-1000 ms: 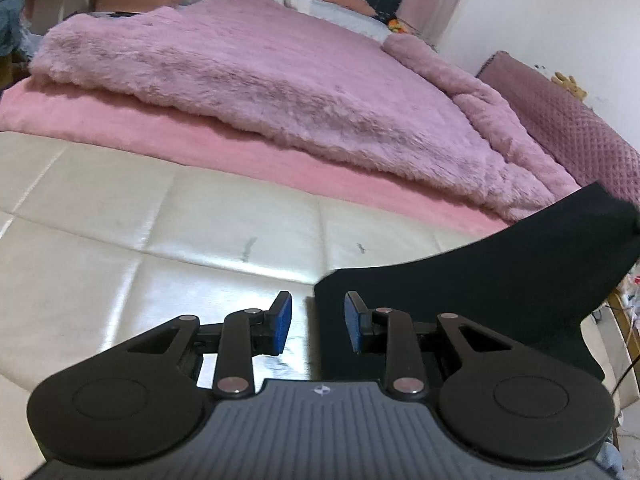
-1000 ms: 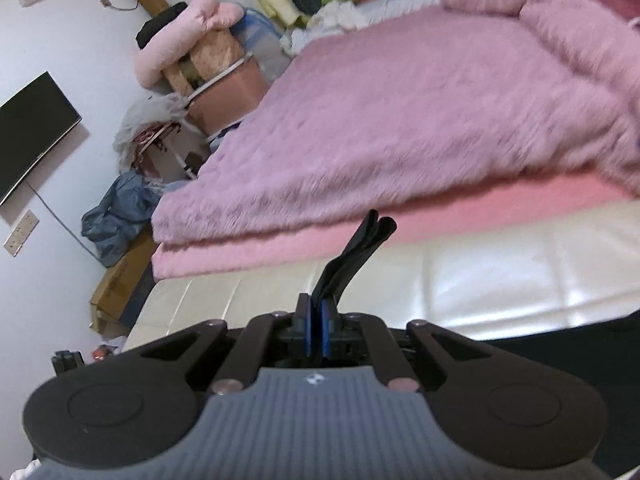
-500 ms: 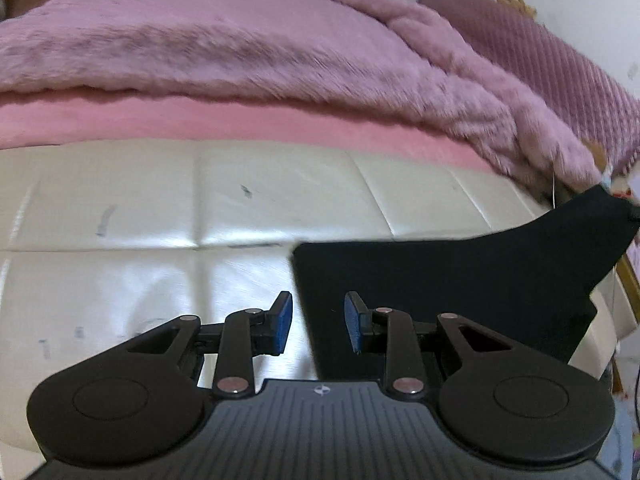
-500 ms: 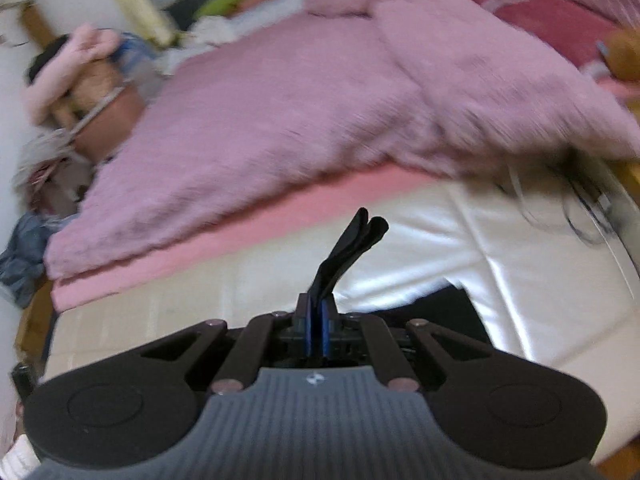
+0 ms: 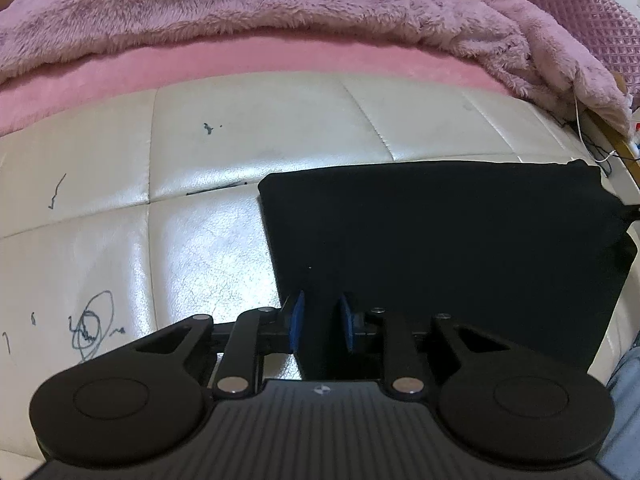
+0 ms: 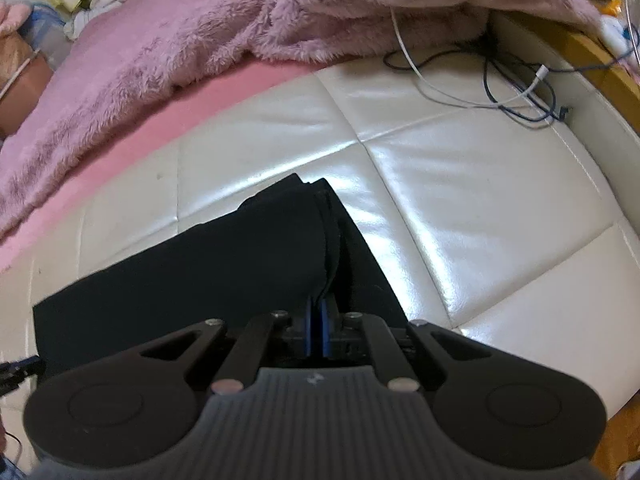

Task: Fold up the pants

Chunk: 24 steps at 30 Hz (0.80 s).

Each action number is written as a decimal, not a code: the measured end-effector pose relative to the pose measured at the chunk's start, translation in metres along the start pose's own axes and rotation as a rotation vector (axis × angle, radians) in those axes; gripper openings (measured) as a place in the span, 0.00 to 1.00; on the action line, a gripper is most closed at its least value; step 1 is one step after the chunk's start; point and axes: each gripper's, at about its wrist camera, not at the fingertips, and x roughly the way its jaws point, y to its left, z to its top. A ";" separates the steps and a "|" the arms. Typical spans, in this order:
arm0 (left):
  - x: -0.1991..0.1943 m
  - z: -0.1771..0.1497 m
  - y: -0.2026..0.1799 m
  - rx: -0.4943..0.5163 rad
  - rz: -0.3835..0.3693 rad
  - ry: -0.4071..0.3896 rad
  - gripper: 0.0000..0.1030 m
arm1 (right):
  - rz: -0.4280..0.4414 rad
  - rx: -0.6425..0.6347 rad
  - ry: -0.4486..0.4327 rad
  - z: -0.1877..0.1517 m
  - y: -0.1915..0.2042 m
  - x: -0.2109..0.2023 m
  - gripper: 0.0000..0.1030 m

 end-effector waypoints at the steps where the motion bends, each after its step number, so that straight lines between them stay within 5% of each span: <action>1: 0.000 0.000 0.001 -0.003 0.001 0.001 0.22 | -0.005 -0.026 -0.011 0.002 0.005 -0.005 0.00; 6: 0.000 -0.001 0.003 -0.030 -0.006 -0.007 0.21 | 0.149 -0.134 -0.206 0.008 0.035 -0.064 0.00; 8: 0.001 -0.001 0.003 -0.033 -0.006 -0.010 0.21 | 0.091 -0.168 -0.215 0.008 0.036 -0.063 0.00; 11: 0.000 -0.002 0.004 -0.037 -0.007 -0.015 0.21 | -0.010 -0.153 -0.113 0.002 0.016 -0.020 0.00; 16: -0.002 0.001 0.008 -0.071 -0.023 -0.024 0.22 | -0.018 -0.090 -0.096 -0.012 -0.005 0.013 0.00; 17: -0.005 0.002 0.012 -0.092 -0.033 -0.039 0.23 | -0.027 -0.095 -0.095 -0.014 -0.005 0.015 0.00; 19: -0.008 0.008 0.022 -0.142 -0.032 -0.075 0.43 | -0.099 -0.123 -0.085 -0.015 -0.002 0.017 0.04; 22: -0.005 0.020 0.040 -0.231 -0.045 -0.098 0.48 | -0.209 -0.157 -0.112 -0.012 0.003 0.010 0.15; 24: 0.003 0.028 0.050 -0.306 -0.107 -0.084 0.48 | -0.169 -0.148 -0.152 -0.009 0.003 0.001 0.15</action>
